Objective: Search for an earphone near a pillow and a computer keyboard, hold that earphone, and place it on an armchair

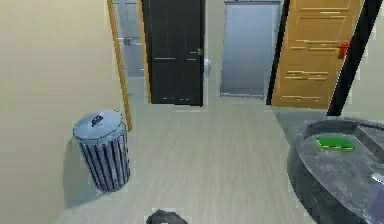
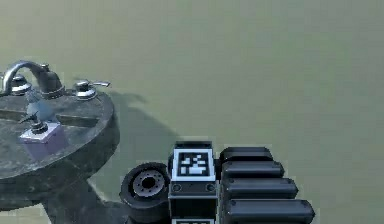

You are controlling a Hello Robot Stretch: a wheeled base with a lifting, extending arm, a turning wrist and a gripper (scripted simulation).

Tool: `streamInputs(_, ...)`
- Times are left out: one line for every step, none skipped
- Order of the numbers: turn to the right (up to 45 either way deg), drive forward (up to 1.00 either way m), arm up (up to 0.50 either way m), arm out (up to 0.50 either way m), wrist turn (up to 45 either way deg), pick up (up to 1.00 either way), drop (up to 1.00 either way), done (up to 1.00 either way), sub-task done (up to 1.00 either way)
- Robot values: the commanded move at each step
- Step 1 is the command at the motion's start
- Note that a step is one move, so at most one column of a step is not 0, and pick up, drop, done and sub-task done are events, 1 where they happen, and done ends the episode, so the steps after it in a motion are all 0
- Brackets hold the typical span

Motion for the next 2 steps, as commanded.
streamInputs(0.0, 0.40, 0.00, 0.00, 0.0, 0.00, 0.00, 0.00, 0.00)
streamInputs(3.0, 0.00, 0.00, 0.00, 0.0, 0.00, 0.00, 0.00, 0.00)
